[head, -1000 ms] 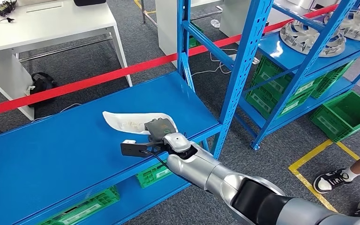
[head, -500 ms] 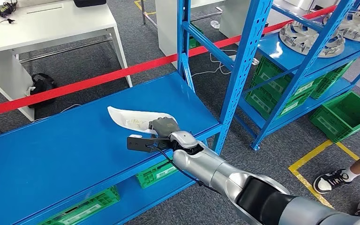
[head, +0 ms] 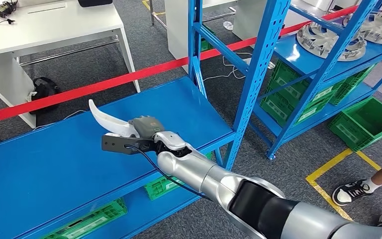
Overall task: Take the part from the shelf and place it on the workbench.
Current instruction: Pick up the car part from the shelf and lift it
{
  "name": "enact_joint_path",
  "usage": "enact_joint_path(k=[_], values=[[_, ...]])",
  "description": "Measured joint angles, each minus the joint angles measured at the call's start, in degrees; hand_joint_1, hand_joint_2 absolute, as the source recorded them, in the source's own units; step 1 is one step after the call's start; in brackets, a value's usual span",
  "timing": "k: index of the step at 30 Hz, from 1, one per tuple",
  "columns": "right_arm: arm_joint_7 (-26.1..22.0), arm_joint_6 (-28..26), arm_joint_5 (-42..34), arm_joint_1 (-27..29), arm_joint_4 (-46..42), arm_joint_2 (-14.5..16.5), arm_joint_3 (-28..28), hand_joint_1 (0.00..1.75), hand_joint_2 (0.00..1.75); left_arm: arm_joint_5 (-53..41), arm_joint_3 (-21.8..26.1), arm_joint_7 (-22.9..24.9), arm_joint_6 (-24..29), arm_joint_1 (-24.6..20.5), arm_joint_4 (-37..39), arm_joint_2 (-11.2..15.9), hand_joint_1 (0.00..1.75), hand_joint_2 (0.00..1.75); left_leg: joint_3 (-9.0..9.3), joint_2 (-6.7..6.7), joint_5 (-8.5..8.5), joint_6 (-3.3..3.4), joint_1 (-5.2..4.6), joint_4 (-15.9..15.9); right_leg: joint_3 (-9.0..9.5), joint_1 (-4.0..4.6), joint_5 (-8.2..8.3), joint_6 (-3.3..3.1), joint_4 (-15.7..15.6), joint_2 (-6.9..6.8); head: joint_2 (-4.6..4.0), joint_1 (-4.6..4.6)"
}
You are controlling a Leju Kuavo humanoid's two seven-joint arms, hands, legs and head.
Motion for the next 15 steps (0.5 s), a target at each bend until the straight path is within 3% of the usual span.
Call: enact_joint_path(k=[7,15], values=[[-0.40,-6.73,0.30,2.76,-8.60,-0.95,-2.69,1.75,1.75,-1.17,0.00,0.17,0.29,-0.88,-0.01,-0.04,0.00,1.75,-0.07,0.01,-0.04,0.05,0.00,0.00,-0.05,-0.08,-0.01,0.01,-0.03,0.00,0.00,0.00],[-1.79,-2.67,1.25,2.37,-28.87,-1.54,-4.37,1.75,1.75,1.86,0.52,-0.54,1.73,-1.79,-0.02,-0.23,0.00,1.75,-0.12,0.23,0.07,0.82,-0.23,0.08,-0.11,-0.32,0.34,0.78,-0.32,0.17,0.00,-0.01]])
